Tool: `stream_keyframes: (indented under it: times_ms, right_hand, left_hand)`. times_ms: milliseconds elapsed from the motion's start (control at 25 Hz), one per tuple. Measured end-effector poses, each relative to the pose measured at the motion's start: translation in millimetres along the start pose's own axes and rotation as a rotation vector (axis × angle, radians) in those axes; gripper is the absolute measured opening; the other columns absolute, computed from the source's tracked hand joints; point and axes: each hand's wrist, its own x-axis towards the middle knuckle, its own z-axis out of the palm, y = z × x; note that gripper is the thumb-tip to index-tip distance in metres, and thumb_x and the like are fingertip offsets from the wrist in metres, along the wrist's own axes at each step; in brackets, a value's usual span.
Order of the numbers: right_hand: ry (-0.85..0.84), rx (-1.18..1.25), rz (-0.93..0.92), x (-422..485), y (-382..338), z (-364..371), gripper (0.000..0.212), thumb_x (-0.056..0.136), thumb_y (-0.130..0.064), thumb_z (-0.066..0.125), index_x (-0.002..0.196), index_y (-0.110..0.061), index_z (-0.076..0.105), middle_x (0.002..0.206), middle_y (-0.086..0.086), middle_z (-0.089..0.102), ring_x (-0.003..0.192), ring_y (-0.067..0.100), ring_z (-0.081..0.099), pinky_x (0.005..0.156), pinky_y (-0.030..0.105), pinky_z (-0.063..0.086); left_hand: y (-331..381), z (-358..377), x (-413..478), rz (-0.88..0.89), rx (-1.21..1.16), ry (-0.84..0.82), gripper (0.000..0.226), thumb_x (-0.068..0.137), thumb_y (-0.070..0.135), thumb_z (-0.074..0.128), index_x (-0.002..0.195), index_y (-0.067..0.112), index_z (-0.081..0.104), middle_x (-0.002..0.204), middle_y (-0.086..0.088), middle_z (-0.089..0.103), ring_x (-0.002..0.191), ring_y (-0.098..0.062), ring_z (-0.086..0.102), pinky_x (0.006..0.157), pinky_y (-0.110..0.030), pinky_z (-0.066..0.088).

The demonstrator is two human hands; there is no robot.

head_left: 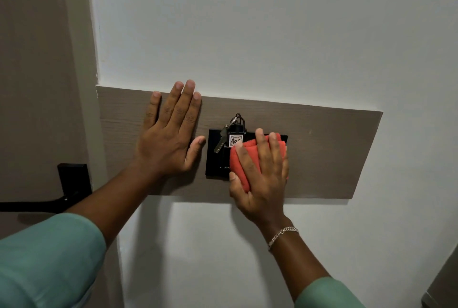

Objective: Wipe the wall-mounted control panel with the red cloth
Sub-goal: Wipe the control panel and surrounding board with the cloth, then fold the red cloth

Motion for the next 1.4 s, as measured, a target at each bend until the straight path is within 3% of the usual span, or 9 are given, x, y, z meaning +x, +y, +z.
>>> stream_keyframes:
  times_ms: [200, 360, 440, 640, 720, 880, 1120, 1240, 1400]
  right_hand:
    - [0.043, 0.043, 0.204, 18.7, -28.0, 8.3, 0.055, 0.097, -0.047, 0.04, 0.151, -0.037, 0.033, 0.165, 0.008, 0.023, 0.155, 0.028, 0.013, 0.123, 0.055, 0.019]
    - [-0.019, -0.063, -0.201, 2.9, -5.4, 5.7, 0.059, 0.091, -0.044, 0.059, 0.146, -0.033, 0.043, 0.16, 0.01, 0.034, 0.151, 0.032, 0.027, 0.12, 0.061, 0.023]
    - [-0.034, -0.094, -0.257, 1.3, 18.5, -3.3, 0.062, 0.089, -0.045, 0.061, 0.146, -0.028, 0.044, 0.156, 0.013, 0.037, 0.149, 0.034, 0.03, 0.119, 0.062, 0.026]
    - [-0.14, -0.065, 0.029, 12.3, 14.2, -17.3, 0.074, 0.096, -0.055, 0.039, 0.156, -0.02, 0.015, 0.164, 0.009, 0.016, 0.156, 0.027, 0.007, 0.125, 0.057, 0.009]
    - [-0.197, -0.039, 0.055, 12.5, 10.7, -22.7, 0.079, 0.096, -0.057, 0.038, 0.157, -0.017, 0.008, 0.165, 0.009, 0.011, 0.156, 0.026, 0.003, 0.126, 0.055, 0.008]
    - [-0.273, 0.013, 0.109, 14.0, 8.6, -32.0, 0.086, 0.094, -0.052, 0.041, 0.156, -0.014, -0.005, 0.166, 0.009, -0.001, 0.157, 0.023, -0.004, 0.128, 0.052, 0.005]
    - [-0.335, 0.089, 0.162, 17.9, 2.8, -39.9, 0.081, 0.093, -0.035, 0.038, 0.155, -0.012, -0.009, 0.167, 0.011, -0.003, 0.157, 0.025, -0.005, 0.127, 0.055, 0.009]
    - [-0.404, 0.149, 0.151, 14.9, 17.7, -54.2, 0.091, 0.091, -0.034, 0.05, 0.155, -0.021, -0.013, 0.169, 0.007, -0.004, 0.157, 0.021, -0.007, 0.127, 0.055, 0.009]
    - [-0.406, 0.29, 0.486, -0.1, 54.7, -89.0, 0.115, 0.081, -0.048, 0.07, 0.155, -0.028, -0.016, 0.169, -0.005, -0.008, 0.156, 0.012, -0.011, 0.128, 0.049, 0.004]
  left_hand:
    - [1.2, -1.4, -0.2, -0.01, -0.02, -0.009, 0.078, 0.095, 0.047, 0.035, 0.156, 0.004, 0.012, 0.164, -0.019, 0.015, 0.154, -0.03, 0.006, 0.124, -0.051, 0.004]
    - [-0.4, -0.6, -0.6, -0.007, -0.036, -0.009, 0.078, 0.094, 0.047, 0.035, 0.156, 0.004, 0.012, 0.164, -0.018, 0.013, 0.154, -0.03, 0.006, 0.124, -0.052, 0.006]
    - [1.5, -0.5, -0.2, -0.009, -0.044, -0.012, 0.078, 0.094, 0.047, 0.035, 0.156, 0.004, 0.012, 0.164, -0.017, 0.01, 0.154, -0.029, 0.006, 0.124, -0.052, 0.006]
    - [-0.4, -13.5, 3.7, -0.038, -0.142, -0.054, 0.075, 0.095, 0.047, 0.03, 0.155, 0.005, 0.017, 0.163, -0.02, 0.016, 0.153, -0.031, 0.009, 0.123, -0.051, 0.004]
    - [12.4, -23.4, 12.0, -0.011, -0.308, -0.02, 0.071, 0.095, 0.047, 0.032, 0.151, 0.004, 0.031, 0.16, -0.026, 0.022, 0.151, -0.037, 0.014, 0.122, -0.057, 0.006]
    - [62.3, -43.8, 28.7, 0.077, -0.514, 0.077, 0.04, 0.087, 0.036, 0.058, 0.106, 0.003, 0.068, 0.148, -0.03, 0.042, 0.146, -0.042, 0.023, 0.121, -0.06, 0.006]
    - [93.8, -66.4, 12.7, -0.109, -0.416, -0.111, 0.038, 0.081, 0.036, 0.064, 0.103, 0.005, 0.067, 0.152, -0.029, 0.037, 0.146, -0.047, 0.021, 0.119, -0.061, 0.012]
    - [112.2, -73.1, 20.8, -0.122, -0.386, -0.135, 0.028, 0.077, 0.029, 0.063, 0.088, 0.003, 0.066, 0.139, -0.03, 0.052, 0.141, -0.05, 0.032, 0.114, -0.066, 0.016]
    - [147.8, -71.3, 33.1, -0.029, -0.454, -0.02, 0.025, 0.083, 0.021, 0.052, 0.078, 0.002, 0.067, 0.12, -0.03, 0.065, 0.13, -0.053, 0.047, 0.108, -0.07, 0.021]
